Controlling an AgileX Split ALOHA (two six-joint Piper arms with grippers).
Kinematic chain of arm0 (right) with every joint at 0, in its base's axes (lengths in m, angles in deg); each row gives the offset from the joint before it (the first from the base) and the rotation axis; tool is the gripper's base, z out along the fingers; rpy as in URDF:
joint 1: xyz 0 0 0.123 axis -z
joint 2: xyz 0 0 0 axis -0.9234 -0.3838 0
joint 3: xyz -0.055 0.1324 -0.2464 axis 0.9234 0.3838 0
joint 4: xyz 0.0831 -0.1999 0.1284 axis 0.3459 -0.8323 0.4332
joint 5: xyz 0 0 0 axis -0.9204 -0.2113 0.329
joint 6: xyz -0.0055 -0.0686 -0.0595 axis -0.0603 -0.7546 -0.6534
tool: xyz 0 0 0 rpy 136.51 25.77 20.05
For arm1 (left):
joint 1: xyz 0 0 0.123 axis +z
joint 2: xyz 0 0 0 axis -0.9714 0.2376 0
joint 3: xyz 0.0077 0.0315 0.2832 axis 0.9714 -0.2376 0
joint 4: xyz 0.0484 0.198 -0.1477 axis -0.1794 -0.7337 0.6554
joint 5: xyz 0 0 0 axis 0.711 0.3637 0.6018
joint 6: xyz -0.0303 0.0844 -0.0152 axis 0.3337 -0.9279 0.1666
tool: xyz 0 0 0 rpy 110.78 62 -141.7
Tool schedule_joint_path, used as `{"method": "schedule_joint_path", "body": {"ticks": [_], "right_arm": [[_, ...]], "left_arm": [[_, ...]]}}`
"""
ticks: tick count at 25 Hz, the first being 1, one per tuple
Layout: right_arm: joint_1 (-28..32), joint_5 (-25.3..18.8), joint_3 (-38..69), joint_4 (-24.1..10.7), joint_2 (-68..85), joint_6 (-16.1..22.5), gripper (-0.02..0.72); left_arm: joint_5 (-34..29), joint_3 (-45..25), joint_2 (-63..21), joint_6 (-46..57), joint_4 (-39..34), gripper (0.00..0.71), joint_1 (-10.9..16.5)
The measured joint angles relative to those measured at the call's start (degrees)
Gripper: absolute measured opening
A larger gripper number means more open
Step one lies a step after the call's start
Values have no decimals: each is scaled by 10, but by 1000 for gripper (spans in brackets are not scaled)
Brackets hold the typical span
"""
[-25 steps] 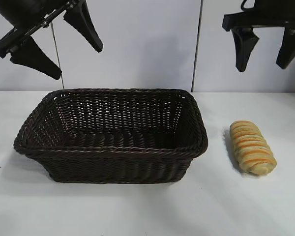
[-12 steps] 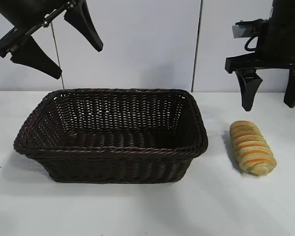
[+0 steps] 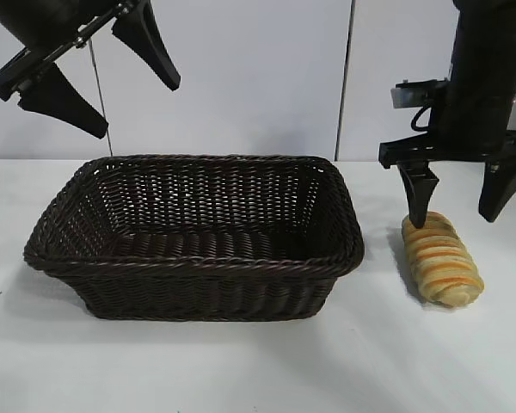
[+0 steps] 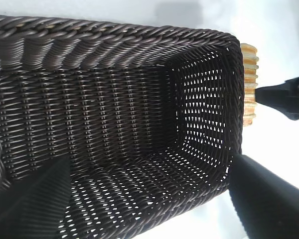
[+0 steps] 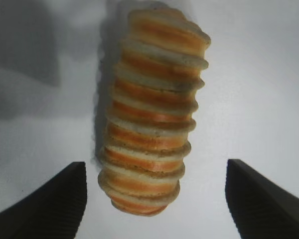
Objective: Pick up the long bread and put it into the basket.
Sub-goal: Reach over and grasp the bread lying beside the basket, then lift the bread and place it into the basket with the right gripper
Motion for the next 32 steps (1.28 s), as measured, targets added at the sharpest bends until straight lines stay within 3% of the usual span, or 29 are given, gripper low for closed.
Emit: {"method": "schedule_joint_path", "body": {"ticks": [7,14,16,22,32], "right_arm": [[0,6,0,-2,-17,6,535],[0,8,0,-2,-17,8,262],[0,8,0,-2,-17,8,216],[0,-6,0,-3,-17,8,188],[0,-89,-82,4,40,-2,182]], "left_arm": [[-1,0,0,0,0,625,0],[-1,-1,0,0,0,625,0],[-1,-1,0,0,0,625,0],[-1,-1,0,0,1,625,0],[-1,-1,0,0,0,625,0]]}}
